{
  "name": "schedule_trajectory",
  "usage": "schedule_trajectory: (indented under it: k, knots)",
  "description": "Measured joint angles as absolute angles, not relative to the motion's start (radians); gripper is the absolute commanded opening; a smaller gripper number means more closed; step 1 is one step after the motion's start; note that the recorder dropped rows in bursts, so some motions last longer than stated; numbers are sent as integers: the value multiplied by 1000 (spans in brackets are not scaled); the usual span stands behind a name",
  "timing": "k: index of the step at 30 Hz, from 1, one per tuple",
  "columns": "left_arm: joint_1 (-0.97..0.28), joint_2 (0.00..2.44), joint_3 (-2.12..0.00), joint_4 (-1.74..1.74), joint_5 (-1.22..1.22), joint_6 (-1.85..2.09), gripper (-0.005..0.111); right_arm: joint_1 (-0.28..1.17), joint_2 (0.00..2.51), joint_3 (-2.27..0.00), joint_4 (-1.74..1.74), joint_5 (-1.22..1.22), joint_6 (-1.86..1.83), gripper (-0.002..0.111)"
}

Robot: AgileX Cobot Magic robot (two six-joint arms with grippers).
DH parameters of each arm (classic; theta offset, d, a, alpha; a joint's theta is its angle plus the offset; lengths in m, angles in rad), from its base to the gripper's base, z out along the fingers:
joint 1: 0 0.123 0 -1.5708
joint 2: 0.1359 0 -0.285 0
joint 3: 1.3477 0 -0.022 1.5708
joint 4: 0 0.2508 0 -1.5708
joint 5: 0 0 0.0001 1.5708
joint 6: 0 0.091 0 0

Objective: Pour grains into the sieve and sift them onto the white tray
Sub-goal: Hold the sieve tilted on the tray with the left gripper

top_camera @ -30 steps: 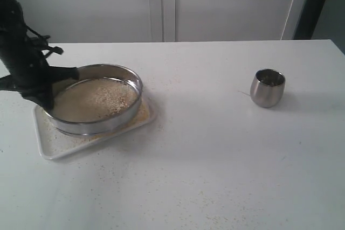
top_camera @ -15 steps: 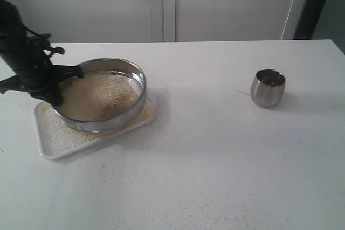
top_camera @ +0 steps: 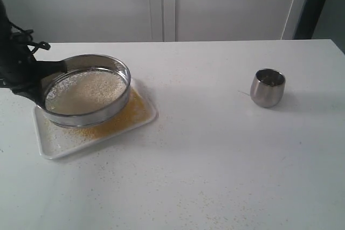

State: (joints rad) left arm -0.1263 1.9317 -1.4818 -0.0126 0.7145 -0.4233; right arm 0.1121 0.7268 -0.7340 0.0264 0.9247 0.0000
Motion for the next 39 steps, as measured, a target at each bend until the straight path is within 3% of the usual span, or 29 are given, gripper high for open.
schedule_trajectory:
  k: [5,11,39]
  knots:
    - [-174,1926,-1480,52,732,-450,0,112,727,-734,26,925,0,0]
    - [-84,1916,-1469,100,764,-495,0,112,727,-734,26,925,0,0]
    - [-127,1916,-1465,19,752,-439,0,112,727,-734,26,925,0,0]
